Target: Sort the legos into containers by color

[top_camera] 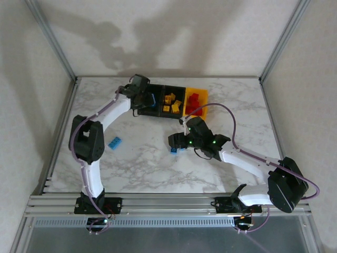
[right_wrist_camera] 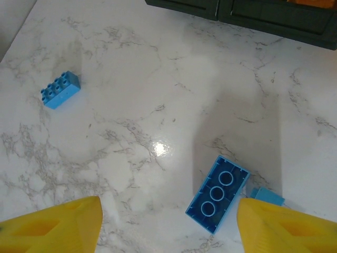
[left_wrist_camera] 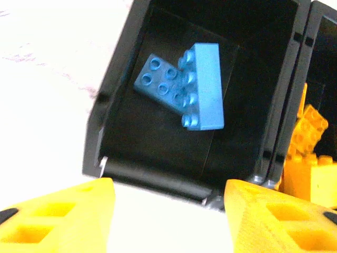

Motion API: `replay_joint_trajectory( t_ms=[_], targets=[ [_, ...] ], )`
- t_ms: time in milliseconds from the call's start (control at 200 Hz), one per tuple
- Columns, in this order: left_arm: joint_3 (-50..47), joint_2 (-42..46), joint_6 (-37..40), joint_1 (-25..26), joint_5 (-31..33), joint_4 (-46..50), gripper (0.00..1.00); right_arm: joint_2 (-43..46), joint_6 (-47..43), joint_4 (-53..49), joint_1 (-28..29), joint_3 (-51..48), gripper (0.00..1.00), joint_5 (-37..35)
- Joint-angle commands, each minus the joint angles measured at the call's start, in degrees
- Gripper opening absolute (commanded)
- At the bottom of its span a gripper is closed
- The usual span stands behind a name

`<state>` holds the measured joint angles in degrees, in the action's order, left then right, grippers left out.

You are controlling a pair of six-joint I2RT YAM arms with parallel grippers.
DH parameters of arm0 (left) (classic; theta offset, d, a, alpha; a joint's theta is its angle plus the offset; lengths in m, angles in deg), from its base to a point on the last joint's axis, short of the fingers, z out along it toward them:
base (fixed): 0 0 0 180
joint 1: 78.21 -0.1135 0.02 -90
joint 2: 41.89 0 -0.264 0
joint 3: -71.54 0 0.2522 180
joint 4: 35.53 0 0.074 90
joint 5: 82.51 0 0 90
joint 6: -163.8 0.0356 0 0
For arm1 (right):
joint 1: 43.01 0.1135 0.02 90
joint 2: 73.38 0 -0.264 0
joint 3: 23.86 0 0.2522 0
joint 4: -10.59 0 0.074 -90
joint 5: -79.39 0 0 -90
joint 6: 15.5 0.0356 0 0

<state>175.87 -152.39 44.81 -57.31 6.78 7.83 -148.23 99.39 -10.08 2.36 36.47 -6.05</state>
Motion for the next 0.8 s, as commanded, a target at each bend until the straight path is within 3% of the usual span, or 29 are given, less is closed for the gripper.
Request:
replay_joint_trajectory(
  t_ms=[0, 120, 441, 791],
  targets=[
    [-6.2, 6.6, -0.3, 0.1, 2.4, 0.1, 0.62, 0.6, -0.6, 0.9, -0.1, 1.3, 0.7, 2.1],
    [-13.1, 12.5, 0.6, 0.1, 4.8, 1.8, 0.67, 0.8, -2.4, 1.6, 1.2, 1.2, 0.72, 3.4],
    [-30.2, 24.2, 0.7, -3.3, 7.0, 0.9, 0.91, 0.1, -4.4, 3.1, 3.3, 1.4, 0.73, 6.6],
    [-43.6, 24.2, -2.0, -11.3, -1.0, -11.8, 1.0, 1.7, -4.3, 2.6, 3.5, 0.3, 0.72, 6.6]
  ],
)
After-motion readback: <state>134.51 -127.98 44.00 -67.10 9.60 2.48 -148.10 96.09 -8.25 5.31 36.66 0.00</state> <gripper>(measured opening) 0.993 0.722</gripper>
